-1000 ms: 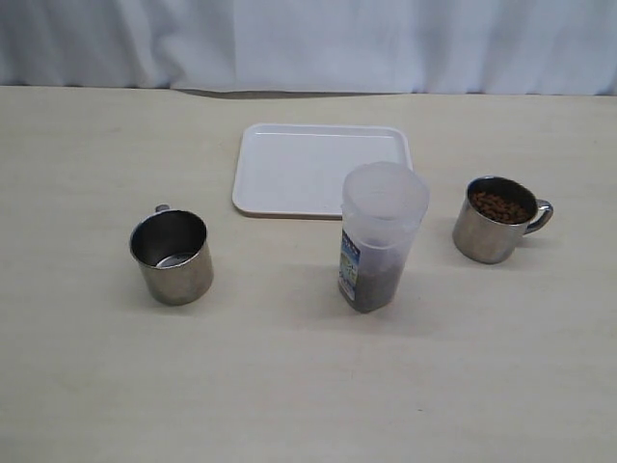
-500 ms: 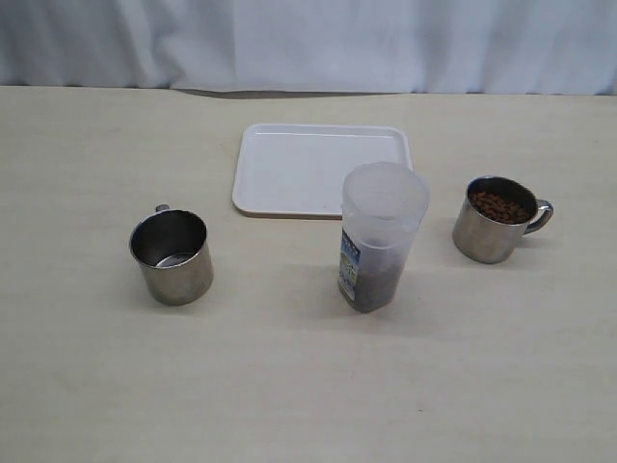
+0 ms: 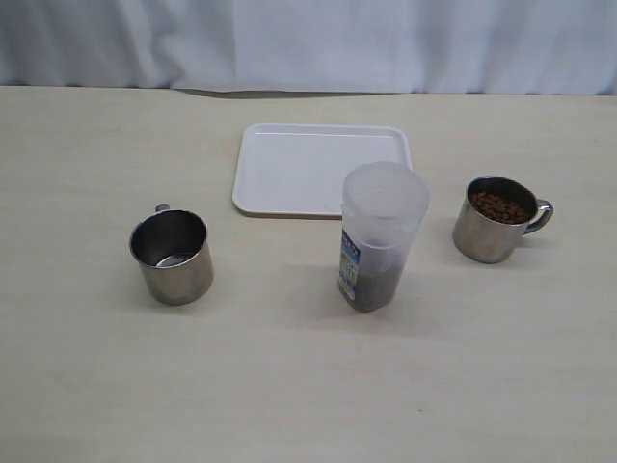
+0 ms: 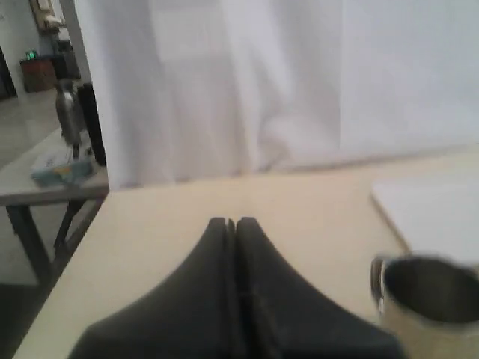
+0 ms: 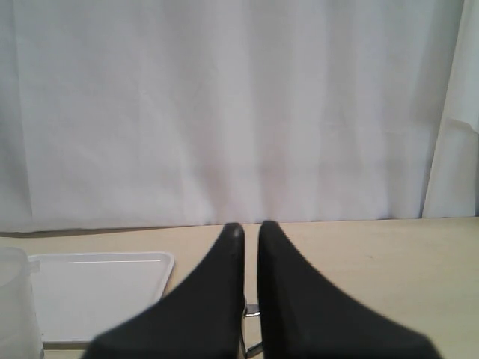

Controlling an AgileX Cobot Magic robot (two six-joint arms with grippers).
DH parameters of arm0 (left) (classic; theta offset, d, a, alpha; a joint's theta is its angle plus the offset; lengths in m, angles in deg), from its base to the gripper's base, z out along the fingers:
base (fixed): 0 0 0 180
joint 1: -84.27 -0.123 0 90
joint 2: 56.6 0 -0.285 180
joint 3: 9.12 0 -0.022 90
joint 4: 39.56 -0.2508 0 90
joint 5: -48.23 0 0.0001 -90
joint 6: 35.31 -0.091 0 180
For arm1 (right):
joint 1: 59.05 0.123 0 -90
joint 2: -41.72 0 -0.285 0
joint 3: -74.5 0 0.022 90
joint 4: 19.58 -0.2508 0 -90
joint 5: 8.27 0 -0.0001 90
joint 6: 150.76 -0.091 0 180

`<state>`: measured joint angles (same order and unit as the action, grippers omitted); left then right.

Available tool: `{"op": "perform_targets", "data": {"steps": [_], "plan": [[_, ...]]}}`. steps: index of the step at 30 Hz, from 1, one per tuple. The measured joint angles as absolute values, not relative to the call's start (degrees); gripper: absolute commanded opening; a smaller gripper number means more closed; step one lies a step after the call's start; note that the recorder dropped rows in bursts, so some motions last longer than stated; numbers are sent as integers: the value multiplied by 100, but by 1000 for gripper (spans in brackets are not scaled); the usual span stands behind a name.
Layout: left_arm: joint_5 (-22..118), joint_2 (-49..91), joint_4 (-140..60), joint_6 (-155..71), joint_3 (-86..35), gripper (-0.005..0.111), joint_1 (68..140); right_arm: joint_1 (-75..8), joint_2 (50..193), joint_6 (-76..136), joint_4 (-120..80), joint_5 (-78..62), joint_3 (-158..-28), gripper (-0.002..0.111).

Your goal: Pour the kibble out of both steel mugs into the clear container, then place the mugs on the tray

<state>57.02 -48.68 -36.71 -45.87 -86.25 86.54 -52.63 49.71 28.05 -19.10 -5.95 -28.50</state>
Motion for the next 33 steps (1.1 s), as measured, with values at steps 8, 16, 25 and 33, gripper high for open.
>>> {"op": "perform_targets", "data": {"steps": [8,16,25,33], "plan": [[1878,-4870,-3693,-2409,-8625,0,8654,-5263,4971,2805,-1910,-595,-2850,5],[3306,-4870,-3738,-2669,-8625,0,8654,-5263,4971,2805,-1910,-595,-2850,5],[6152,-4870,-3806,-3646,-8625,0,8654,-5263,4971,2805,-1910,-595,-2850,5],[6420,-4870,-3995,-3415,-8625,0,8654,-5263,4971,2805,-1910,-595,-2850,5]]}}
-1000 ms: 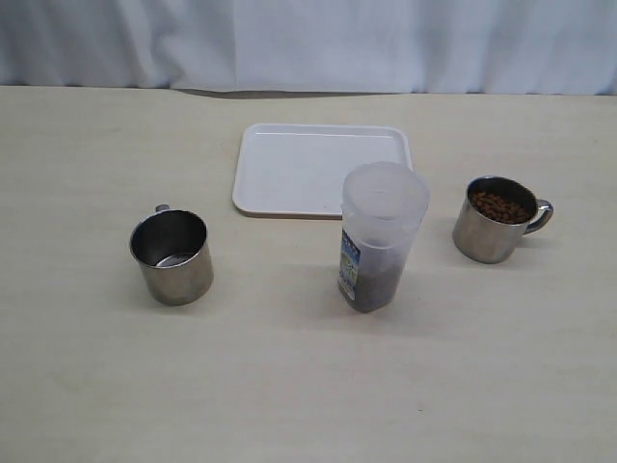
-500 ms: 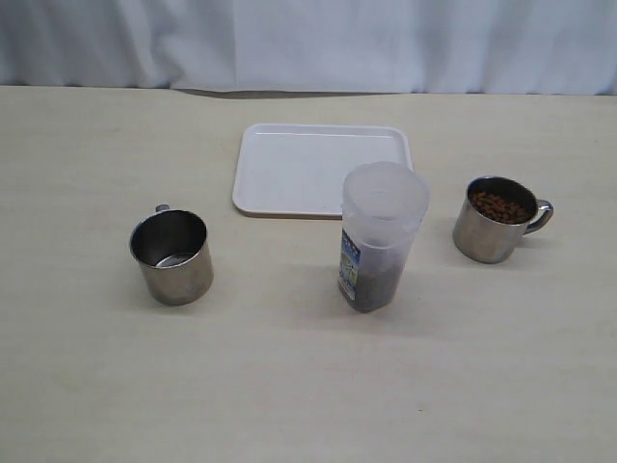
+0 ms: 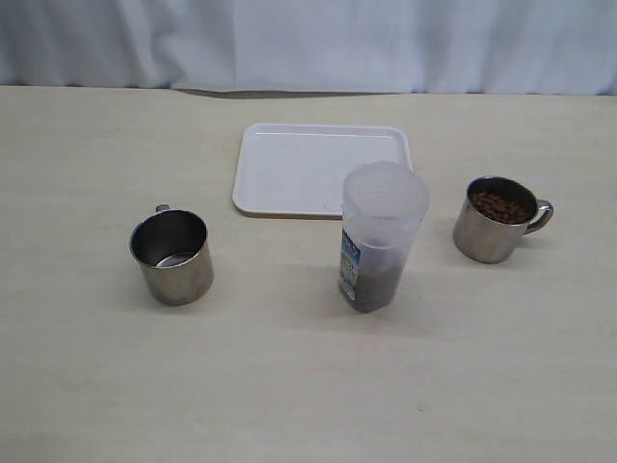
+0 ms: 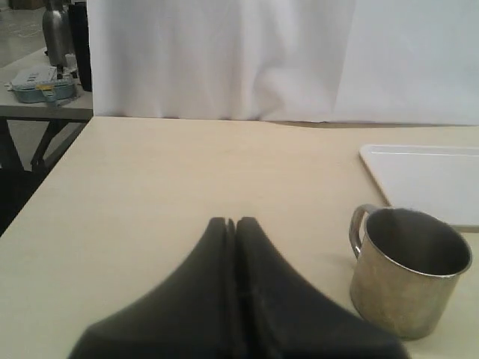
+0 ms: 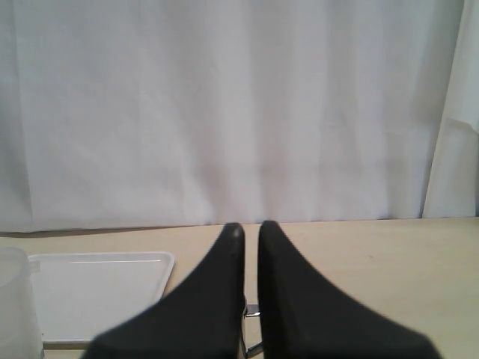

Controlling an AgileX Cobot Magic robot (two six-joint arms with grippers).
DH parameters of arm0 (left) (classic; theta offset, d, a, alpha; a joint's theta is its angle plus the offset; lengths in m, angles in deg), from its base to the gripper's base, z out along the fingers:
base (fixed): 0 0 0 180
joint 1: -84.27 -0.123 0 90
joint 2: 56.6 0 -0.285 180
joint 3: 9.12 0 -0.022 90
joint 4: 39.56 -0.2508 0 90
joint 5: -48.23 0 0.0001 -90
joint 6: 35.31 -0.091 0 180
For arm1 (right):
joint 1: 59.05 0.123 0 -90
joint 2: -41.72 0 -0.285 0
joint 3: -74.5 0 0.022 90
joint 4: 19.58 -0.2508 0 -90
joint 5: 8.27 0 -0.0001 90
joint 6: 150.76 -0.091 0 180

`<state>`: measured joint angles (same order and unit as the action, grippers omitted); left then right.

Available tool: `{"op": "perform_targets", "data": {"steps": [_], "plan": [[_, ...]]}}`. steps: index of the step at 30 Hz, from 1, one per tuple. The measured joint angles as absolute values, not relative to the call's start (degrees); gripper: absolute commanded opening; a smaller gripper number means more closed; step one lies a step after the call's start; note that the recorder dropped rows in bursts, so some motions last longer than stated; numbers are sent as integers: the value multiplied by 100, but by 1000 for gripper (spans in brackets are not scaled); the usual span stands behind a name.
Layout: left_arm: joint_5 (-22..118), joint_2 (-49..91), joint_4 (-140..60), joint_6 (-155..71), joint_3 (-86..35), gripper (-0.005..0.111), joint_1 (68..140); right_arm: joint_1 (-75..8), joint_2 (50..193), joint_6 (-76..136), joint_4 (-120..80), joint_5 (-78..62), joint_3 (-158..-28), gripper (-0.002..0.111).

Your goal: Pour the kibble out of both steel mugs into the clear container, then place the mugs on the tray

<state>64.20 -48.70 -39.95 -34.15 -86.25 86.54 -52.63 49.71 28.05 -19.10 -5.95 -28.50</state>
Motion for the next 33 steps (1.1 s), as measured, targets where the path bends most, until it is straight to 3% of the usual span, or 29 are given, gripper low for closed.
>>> {"op": "perform_targets", "data": {"steps": [33], "plan": [[5782,-4870,-4186,-3249,-8625,0,8654,-5263,4971,2805,-1910,-595,-2850,5]]}}
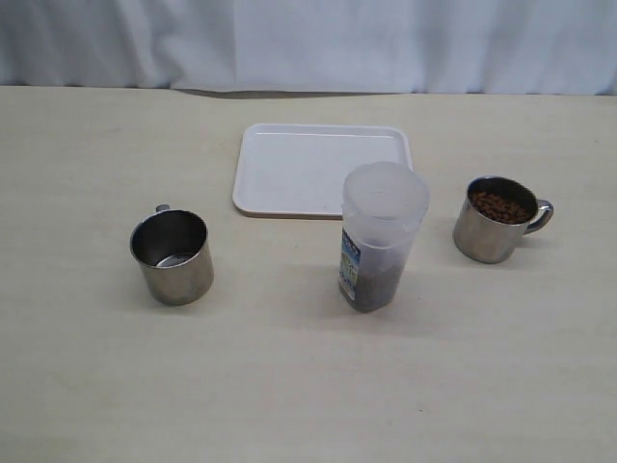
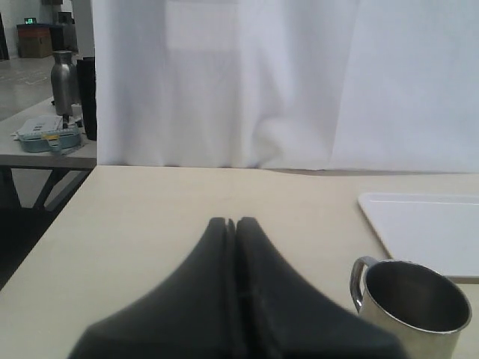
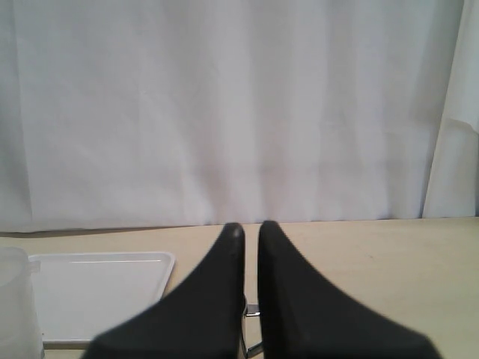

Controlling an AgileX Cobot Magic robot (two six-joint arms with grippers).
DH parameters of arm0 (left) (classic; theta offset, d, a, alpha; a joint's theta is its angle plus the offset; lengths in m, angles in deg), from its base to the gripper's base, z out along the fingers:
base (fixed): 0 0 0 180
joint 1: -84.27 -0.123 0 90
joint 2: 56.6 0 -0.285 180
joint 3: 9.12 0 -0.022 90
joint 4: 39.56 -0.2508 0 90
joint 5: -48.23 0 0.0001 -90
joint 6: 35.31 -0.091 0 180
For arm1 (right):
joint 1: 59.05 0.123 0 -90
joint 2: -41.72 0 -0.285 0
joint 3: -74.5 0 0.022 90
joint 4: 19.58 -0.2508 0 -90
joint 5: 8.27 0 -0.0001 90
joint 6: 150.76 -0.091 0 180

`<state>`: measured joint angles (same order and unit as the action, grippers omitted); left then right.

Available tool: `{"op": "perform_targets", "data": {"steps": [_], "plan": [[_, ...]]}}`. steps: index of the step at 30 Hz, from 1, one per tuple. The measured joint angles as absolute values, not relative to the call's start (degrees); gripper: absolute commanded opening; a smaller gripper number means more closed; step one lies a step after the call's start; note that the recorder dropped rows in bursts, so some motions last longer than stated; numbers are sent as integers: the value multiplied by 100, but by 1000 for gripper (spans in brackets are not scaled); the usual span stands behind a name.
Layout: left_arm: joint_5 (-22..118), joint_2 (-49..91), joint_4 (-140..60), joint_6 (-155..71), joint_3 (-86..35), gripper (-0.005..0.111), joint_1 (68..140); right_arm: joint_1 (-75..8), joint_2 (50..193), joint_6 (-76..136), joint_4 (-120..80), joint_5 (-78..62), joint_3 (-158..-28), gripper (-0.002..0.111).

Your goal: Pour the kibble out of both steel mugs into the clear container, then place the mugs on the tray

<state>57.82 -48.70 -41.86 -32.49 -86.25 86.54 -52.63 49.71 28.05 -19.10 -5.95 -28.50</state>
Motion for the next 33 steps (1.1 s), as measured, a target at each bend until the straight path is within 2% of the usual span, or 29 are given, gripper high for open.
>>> {"op": "perform_targets", "data": {"steps": [14,22,30,33], "plan": [[5782,-4870,-4186,-3249,-8625,0,8654,-5263,4971,2805,-1910,-642,-2850,5],[5782,-4870,-4186,-3249,-8625,0,8654,-5263,4971,2751,-1958,-1634,-2850,5],[5772,-4870,-4186,-3249,-8625,0,8654,-5263,4971,2023,-3968,-1914,-2850,5],[5772,-4870,-4186,-3249,-8625,0,8654,-5263,4971,1988,-4773,-1540,-2850,5]]}}
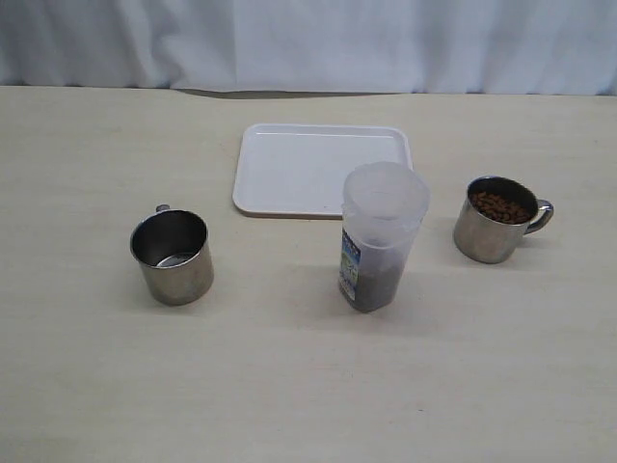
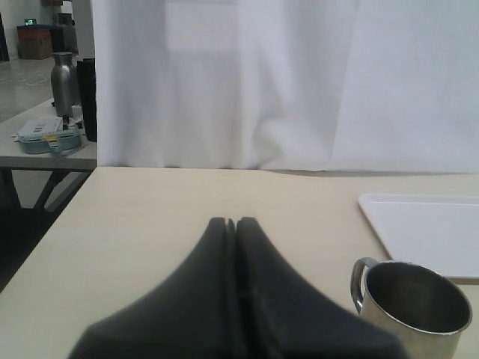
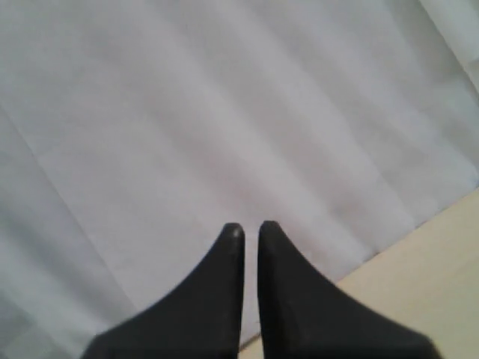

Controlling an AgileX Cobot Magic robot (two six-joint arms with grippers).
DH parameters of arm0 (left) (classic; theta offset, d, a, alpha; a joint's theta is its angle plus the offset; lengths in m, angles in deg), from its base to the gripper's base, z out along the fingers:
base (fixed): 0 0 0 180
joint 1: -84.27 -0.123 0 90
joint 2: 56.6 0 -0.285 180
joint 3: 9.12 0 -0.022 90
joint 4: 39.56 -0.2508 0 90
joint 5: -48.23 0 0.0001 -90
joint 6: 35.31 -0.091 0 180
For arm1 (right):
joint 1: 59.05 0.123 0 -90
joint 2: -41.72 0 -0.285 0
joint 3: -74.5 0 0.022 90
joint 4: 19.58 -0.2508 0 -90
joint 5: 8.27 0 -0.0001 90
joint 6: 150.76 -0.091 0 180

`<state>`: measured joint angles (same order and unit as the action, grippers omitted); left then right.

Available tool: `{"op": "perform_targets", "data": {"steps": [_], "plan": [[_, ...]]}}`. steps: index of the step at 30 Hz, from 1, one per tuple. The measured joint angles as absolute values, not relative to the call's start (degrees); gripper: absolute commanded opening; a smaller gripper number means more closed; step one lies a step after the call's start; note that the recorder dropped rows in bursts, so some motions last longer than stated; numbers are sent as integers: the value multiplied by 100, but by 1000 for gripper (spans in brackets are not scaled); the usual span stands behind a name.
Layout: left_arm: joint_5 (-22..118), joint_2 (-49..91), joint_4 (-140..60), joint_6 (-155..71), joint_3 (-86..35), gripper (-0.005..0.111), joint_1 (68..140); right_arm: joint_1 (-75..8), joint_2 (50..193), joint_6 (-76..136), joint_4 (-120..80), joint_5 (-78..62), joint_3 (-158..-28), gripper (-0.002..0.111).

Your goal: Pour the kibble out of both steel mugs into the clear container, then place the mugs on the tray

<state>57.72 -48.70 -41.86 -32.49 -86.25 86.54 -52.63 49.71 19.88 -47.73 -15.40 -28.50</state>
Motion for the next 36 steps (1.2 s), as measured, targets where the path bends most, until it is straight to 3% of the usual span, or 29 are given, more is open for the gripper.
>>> {"op": "perform_targets", "data": {"steps": [7,12,16,24,36], "plan": [[5772,-4870,-4197,-3249,-8625,0,8654,-5263,5526,2995,-4846,-975,-2850,5],[5762,-4870,-4197,-3249,-8625,0,8654,-5263,7704,3366,-4846,-942,-2850,5],[5762,-4870,-4197,-3249,-8625,0,8654,-4481,9624,3783,-4846,-1138,-2989,5],[5762,-4870,-4197,-3249,-8625,0,8654,-3076,11968,4282,-4846,-3340,-3045,5],[5762,-4870,-4197,-3249,-8625,0,8654,-2980,14169,3250,-3593,-6099,-3131,5]]}}
